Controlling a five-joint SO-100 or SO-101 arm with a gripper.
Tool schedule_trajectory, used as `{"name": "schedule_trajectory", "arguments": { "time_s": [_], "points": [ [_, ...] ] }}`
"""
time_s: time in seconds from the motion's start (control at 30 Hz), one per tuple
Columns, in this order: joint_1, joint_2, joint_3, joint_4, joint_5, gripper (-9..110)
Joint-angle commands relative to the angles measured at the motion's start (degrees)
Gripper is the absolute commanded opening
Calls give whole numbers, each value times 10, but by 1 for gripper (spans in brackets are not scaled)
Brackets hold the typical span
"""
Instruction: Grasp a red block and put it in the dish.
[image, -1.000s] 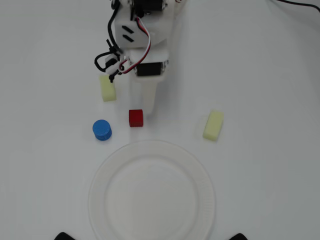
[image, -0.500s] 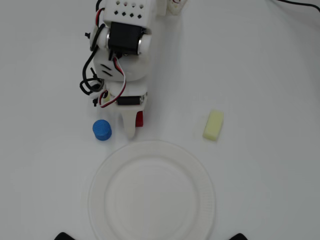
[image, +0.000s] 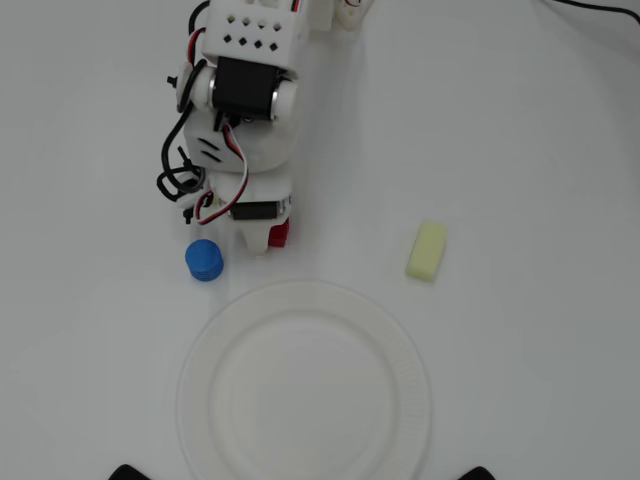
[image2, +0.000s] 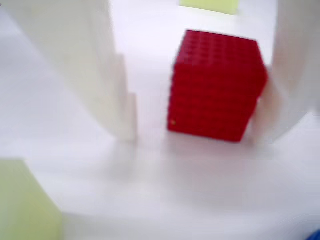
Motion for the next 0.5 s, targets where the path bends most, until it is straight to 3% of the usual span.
{"name": "schedule_trajectory", "arguments": {
  "time_s": [0.0, 0.33, 0.47],
  "points": [
    [-4, 5, -21, 3, 0, 8],
    [-4, 50, -14, 20, -4, 5],
    [2, 51, -11, 21, -13, 14]
  ]
}}
